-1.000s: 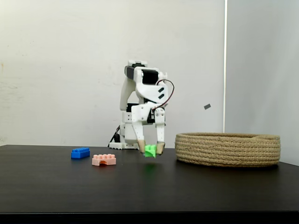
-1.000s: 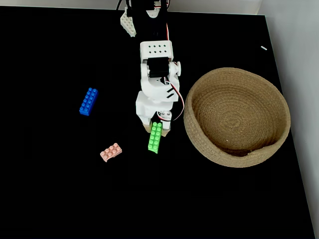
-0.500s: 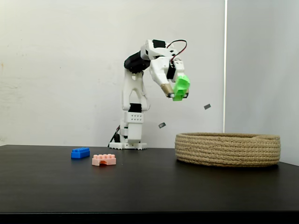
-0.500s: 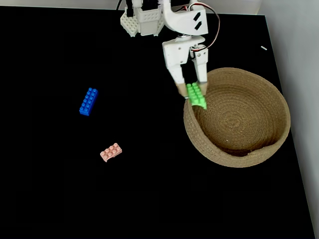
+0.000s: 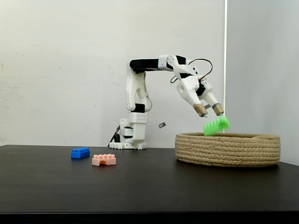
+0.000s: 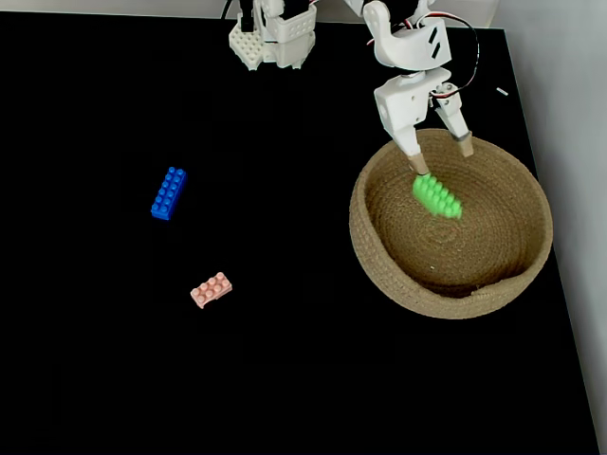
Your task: Place the lego blocks in the tray
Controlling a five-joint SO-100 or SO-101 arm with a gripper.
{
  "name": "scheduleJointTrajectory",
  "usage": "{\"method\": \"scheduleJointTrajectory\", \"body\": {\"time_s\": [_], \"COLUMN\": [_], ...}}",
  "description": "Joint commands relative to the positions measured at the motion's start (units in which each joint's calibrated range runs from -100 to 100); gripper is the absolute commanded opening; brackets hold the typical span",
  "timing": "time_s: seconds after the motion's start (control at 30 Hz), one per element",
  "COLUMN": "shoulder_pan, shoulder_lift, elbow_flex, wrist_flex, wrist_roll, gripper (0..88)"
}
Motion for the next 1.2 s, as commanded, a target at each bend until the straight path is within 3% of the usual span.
{"method": "scheduleJointTrajectory", "body": {"time_s": [0.0,0.2,0.5,0.63,1.17], "shoulder_pan": [1.2,9.3,35.4,42.0,43.8], "shoulder_lift": [-1.7,-5.4,-1.7,5.3,31.7], "elbow_flex": [-3.5,-0.4,3.2,-1.1,-30.9], "wrist_flex": [-1.1,-0.6,-3.1,-3.6,7.1], "wrist_roll": [0.1,-1.0,-6.1,-9.4,-16.8], "gripper": [33.8,34.2,30.8,29.3,25.8]}}
